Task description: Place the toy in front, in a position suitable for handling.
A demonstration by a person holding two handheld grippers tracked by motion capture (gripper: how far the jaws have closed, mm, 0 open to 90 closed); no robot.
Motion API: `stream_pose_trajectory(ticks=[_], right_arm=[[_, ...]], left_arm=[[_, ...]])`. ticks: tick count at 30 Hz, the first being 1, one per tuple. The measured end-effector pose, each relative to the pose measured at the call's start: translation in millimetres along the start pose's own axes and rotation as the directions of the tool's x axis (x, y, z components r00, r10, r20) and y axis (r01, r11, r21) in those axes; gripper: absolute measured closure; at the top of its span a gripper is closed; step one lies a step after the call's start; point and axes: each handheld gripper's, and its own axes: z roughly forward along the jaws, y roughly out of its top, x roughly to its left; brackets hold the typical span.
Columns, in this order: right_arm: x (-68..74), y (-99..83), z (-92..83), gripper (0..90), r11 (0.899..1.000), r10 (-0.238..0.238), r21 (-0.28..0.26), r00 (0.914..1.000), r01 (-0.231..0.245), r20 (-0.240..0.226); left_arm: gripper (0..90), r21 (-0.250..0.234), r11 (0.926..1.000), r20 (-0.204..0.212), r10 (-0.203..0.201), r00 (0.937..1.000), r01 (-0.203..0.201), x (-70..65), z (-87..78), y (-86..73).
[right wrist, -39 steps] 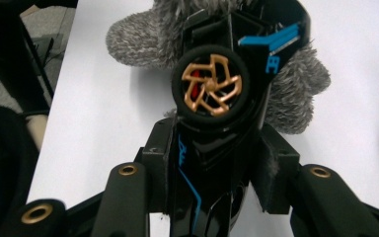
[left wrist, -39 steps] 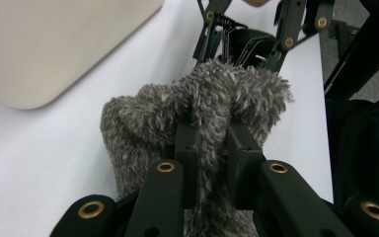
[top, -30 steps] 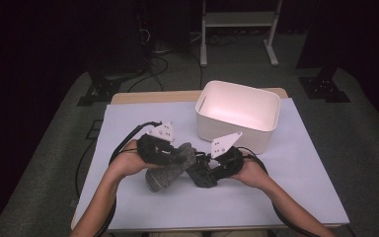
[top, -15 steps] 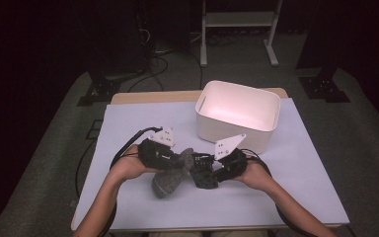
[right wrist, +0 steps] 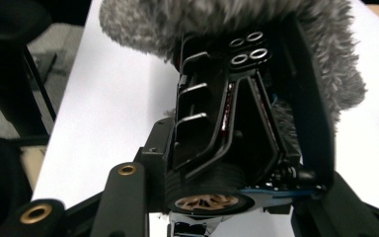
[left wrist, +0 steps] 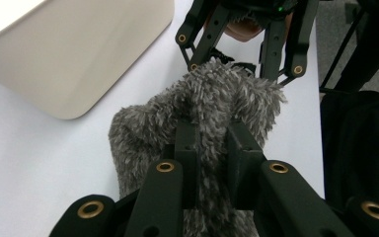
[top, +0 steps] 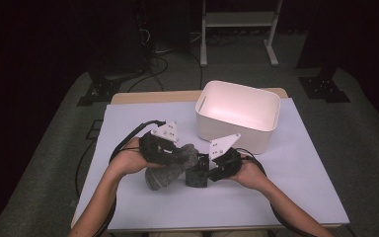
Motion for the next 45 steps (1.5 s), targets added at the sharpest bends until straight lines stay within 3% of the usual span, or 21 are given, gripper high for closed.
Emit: stream_pose_trajectory(ticks=[6, 14, 24, 27, 32, 41, 45], right_arm=[[0.9, -2.7, -5.8, 55.2, 0.999, 0.017, 0.029, 0.9998, -0.017, 0.012], [1.7, -9.7, -18.3, 55.4, 0.998, 0.034, 0.059, 0.9993, -0.035, 0.014], [1.6, -23.3, -32.0, 55.5, 0.996, 0.059, 0.061, 0.998, -0.061, 0.02], [2.0, -27.5, -35.8, 55.7, 0.996, 0.063, 0.064, 0.9978, -0.064, 0.021], [2.9, -32.3, -42.2, 55.8, 0.994, 0.063, 0.085, 0.9979, -0.064, 0.017], [5.4, -44.5, -53.7, 55.2, 0.99, 0.065, 0.122, 0.9975, -0.068, 0.028], [6.7, -52.2, -58.6, 52.8, 0.986, 0.06, 0.15, 0.9968, -0.068, 0.052]], left_arm=[[78.3, -0.035, 0.9991, 0.012, -0.024, 0.9997, 0.024, 0.9, 10.5, -7.2], [77.7, -0.106, 0.9937, 0.069, -0.03, 0.9971, 0.038, 1.6, 24.1, -9.7], [77.1, -0.092, 0.9932, 0.122, -0.06, 0.9907, 0.071, 2.5, 45.9, -16.5], [77.1, -0.022, 0.9981, 0.114, -0.055, 0.9919, 0.058, 3.2, 57.9, -19.3], [77.1, 0.019, 0.9978, 0.121, -0.066, 0.9905, 0.064, 3.6, 73.2, -22.7], [77.1, 0.068, 0.9967, 0.119, -0.051, 0.9916, 0.043, 1.0, 82.1, -18.0], [77.1, 0.111, 0.9938, 0.102, -0.011, 0.9947, -0.001, -2.6, 87.6, -2.9]])
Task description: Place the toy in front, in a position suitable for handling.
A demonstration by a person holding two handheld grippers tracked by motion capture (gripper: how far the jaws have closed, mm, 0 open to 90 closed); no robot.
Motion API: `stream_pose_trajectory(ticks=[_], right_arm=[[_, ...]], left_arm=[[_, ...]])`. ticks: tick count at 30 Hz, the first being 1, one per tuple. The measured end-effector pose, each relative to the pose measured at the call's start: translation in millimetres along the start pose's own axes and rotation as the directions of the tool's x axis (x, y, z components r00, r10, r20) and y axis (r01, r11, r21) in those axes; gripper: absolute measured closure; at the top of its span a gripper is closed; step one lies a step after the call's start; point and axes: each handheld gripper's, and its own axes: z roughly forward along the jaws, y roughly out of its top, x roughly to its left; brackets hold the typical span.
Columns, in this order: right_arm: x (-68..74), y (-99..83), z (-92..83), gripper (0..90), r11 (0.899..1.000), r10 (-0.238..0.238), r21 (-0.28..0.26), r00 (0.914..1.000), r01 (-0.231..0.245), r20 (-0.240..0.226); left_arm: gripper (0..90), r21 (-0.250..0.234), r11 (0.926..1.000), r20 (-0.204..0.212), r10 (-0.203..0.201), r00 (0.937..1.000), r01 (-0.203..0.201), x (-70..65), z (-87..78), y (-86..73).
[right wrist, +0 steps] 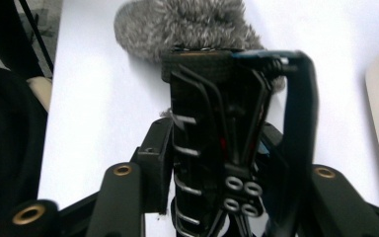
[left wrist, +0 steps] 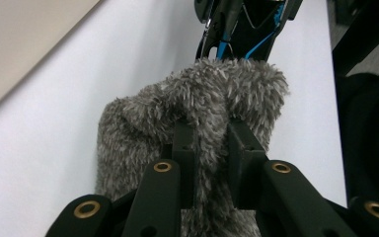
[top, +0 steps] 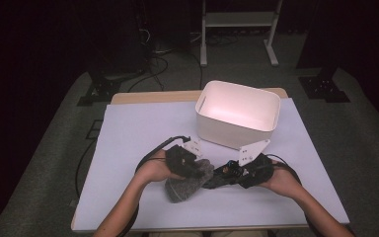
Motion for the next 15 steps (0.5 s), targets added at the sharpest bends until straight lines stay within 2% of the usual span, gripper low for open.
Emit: stream_pose_trajectory(ticks=[4, 7, 11, 14, 15], right_arm=[[-0.2, -14.2, -5.6, 52.7, 1.0, 0.018, -0.008, 0.9998, -0.018, 0.01], [-1.0, -28.7, -9.4, 53.4, 0.999, 0.045, -0.029, 0.999, -0.045, 0.006], [-1.0, -44.5, -7.0, 53.6, 0.997, 0.075, -0.032, 0.9972, -0.075, -0.003], [0.1, -56.0, -5.3, 54.4, 0.996, 0.086, -0.03, 0.9962, -0.087, -0.013], [0.4, -58.9, -4.5, 54.9, 0.997, 0.077, -0.029, 0.9969, -0.077, -0.016]], left_arm=[[77.1, 0.026, 0.9994, -0.002, 0.022, 0.9998, -0.022, -0.6, 4.0, 9.5], [77.1, 0.028, 0.9992, 0.001, 0.027, 0.9996, -0.027, -1.1, 7.3, 13.5], [76.8, 0.038, 0.9981, 0.003, 0.047, 0.9989, -0.047, -3.8, 11.6, 22.2], [76.8, 0.053, 0.9962, 0.012, 0.068, 0.9976, -0.069, -5.2, 14.6, 29.3], [76.8, 0.05, 0.9963, 0.016, 0.069, 0.9975, -0.07, -5.6, 15.4, 30.3]])
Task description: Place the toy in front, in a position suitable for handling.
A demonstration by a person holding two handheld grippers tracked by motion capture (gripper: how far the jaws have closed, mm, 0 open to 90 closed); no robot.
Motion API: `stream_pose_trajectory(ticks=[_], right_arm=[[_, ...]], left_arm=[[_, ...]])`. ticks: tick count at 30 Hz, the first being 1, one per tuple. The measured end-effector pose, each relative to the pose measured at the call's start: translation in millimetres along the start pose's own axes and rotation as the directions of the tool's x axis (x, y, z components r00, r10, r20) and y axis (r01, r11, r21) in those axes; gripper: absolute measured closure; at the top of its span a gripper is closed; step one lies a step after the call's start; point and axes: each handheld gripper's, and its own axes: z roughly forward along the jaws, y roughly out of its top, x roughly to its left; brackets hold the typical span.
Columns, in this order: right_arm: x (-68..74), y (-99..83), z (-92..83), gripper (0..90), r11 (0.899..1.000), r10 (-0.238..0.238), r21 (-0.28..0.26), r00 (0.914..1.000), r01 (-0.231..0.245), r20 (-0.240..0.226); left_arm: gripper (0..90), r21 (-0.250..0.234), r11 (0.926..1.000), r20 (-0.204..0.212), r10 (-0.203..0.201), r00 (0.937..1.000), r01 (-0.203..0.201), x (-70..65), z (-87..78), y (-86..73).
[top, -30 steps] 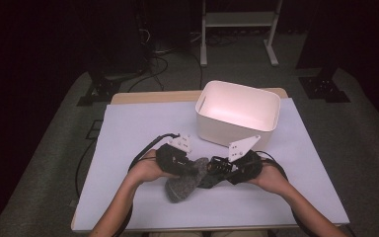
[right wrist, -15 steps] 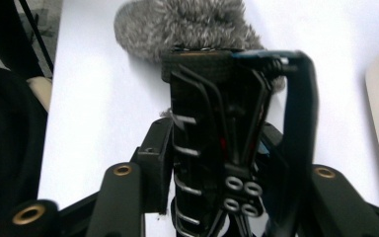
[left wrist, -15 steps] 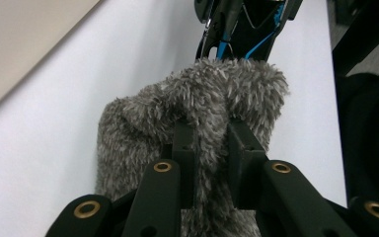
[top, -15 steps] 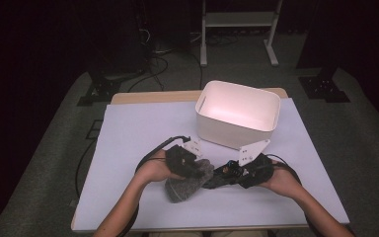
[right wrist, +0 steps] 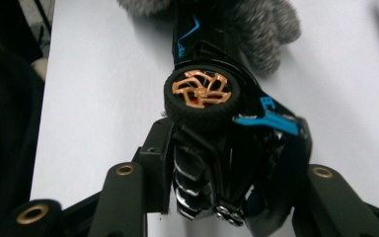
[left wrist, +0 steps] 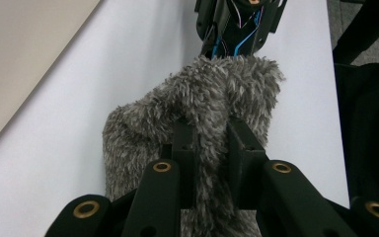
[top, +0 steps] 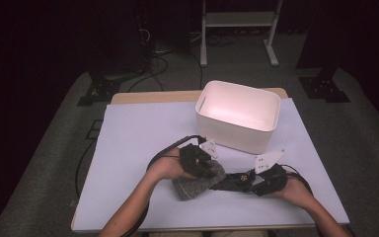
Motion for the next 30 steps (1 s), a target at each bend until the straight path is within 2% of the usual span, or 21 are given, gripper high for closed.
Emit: stream_pose_trajectory(ticks=[4, 7, 15, 25, 30], right_arm=[[0.7, -5.9, 1.2, 55.3, 1.0, -0.005, 0.021, 1.0, 0.005, -0.008], [1.0, -5.3, 3.7, 54.0, 0.998, -0.015, 0.053, 0.9999, 0.015, 0.007], [2.1, -0.8, 7.8, 51.9, 0.995, -0.037, 0.098, 0.9986, 0.033, 0.037], [2.0, 10.9, 13.9, 54.8, 0.992, -0.06, 0.112, 0.9981, 0.058, 0.012], [-0.6, 19.4, 20.8, 56.0, 0.987, -0.098, 0.125, 0.9951, 0.099, -0.015]], left_arm=[[76.8, 0.004, 1.0, 0.005, 0.004, 1.0, -0.004, -0.6, 0.3, 1.4], [76.5, -0.002, 1.0, 0.008, -0.001, 1.0, 0.001, -0.4, -0.3, -0.4], [76.6, 0.017, 0.9999, 0.012, 0.001, 0.9999, -0.001, -1.2, -3.1, -5.9], [76.5, 0.02, 0.9997, 0.02, 0.011, 0.9997, -0.012, -1.7, -2.5, -2.5], [76.6, 0.027, 0.9996, 0.013, 0.007, 0.9999, -0.008, -1.2, -9.1, -4.3]])
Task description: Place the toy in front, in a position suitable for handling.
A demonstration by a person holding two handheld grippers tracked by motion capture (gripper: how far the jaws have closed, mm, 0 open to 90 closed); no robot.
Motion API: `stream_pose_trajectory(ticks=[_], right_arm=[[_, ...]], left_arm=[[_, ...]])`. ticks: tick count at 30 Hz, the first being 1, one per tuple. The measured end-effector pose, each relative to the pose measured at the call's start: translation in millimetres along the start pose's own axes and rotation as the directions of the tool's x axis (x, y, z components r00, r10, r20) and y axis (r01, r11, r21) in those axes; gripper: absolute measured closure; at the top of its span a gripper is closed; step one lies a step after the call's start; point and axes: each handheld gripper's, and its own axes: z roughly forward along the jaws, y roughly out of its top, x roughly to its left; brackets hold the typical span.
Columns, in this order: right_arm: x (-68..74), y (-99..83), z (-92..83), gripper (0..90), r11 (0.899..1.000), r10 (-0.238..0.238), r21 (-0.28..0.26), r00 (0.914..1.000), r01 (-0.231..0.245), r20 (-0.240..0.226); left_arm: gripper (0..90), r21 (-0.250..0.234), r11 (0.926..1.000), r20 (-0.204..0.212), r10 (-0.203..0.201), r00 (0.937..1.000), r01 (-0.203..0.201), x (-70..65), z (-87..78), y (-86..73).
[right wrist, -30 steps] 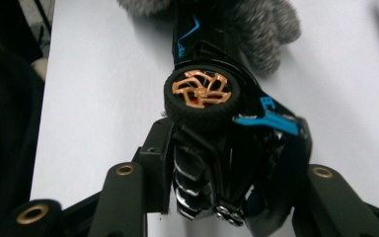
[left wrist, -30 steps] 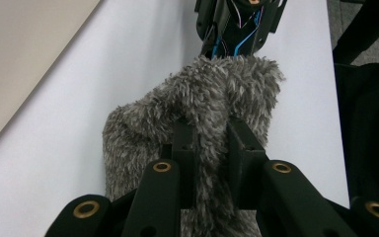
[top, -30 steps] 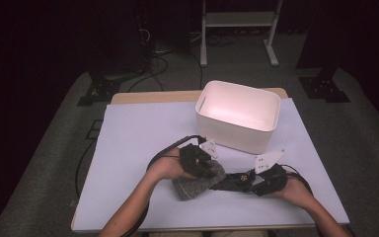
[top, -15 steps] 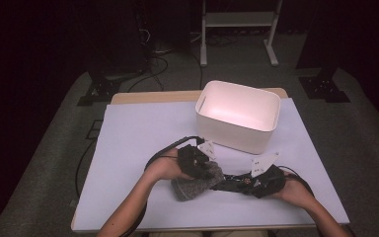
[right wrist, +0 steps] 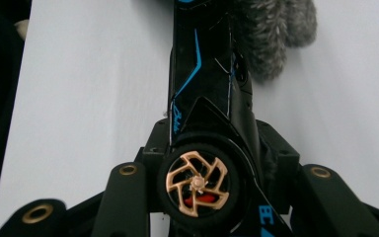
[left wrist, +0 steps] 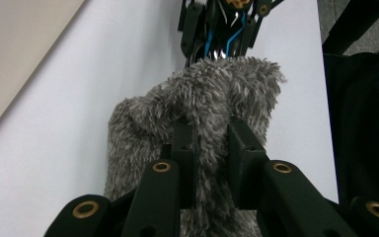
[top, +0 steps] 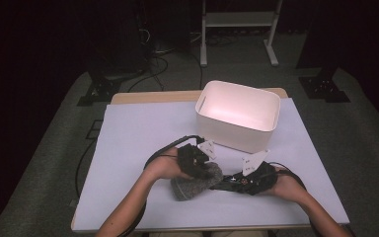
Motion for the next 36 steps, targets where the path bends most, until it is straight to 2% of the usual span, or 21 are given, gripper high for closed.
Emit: stream_pose_trajectory(ticks=[5, 10, 13, 16, 20, 23, 27, 32, 35, 36], right_arm=[[-7.1, 21.4, 18.7, 56.0, 0.999, -0.043, -0.015, 0.9986, 0.043, -0.032], [-9.1, 42.5, 38.0, 56.0, 0.998, -0.064, -0.033, 0.9961, 0.062, -0.061], [-9.0, 42.3, 38.4, 56.1, 0.998, -0.056, -0.036, 0.9965, 0.054, -0.063], [-8.0, 42.6, 38.3, 56.1, 0.998, -0.056, -0.032, 0.9968, 0.055, -0.056], [-8.0, 41.8, 38.1, 56.2, 0.998, -0.057, -0.036, 0.9969, 0.055, -0.055], [-7.5, 40.7, 37.2, 56.2, 0.998, -0.055, -0.036, 0.9971, 0.053, -0.053], [-9.3, 35.9, 32.7, 56.2, 0.999, -0.045, -0.033, 0.9977, 0.043, -0.051], [-10.7, 28.0, 25.5, 56.2, 0.999, -0.038, -0.026, 0.9986, 0.037, -0.037], [-12.0, 23.1, 21.6, 56.1, 0.999, -0.029, -0.026, 0.9991, 0.028, -0.031], [-12.2, 21.7, 20.6, 56.1, 0.999, -0.024, -0.028, 0.9993, 0.024, -0.029]], left_arm=[[76.6, 0.001, 0.9999, -0.024, -0.014, 0.9996, 0.014, 0.9, -11.4, -5.7], [76.5, -0.012, 0.9996, -0.003, -0.025, 0.9997, 0.025, 3.2, -5.8, -13.3], [76.6, -0.045, 0.9976, 0.008, -0.052, 0.9986, 0.053, 4.7, -5.2, -20.5], [76.6, -0.033, 0.9983, -0.009, -0.048, 0.9988, 0.047, 3.3, -9.7, -24.2], [76.6, -0.031, 0.997, -0.03, -0.072, 0.9969, 0.072, 2.8, -21.0, -39.7], [76.7, -0.059, 0.9931, -0.065, -0.105, 0.9924, 0.101, 3.1, -32.4, -57.3], [77.0, -0.104, 0.984, -0.089, -0.154, 0.9841, 0.144, 2.4, -55.1, -81.6], [77.0, -0.115, 0.9776, -0.127, -0.19, 0.9735, 0.176, 0.7, -80.7, -105.9], [76.9, -0.11, 0.9719, -0.161, -0.224, 0.9611, 0.208, -1.9, -97.4, -121.5], [77.0, -0.101, 0.9705, -0.183, -0.235, 0.9546, 0.219, -3.0, -104.8, -127.7]])
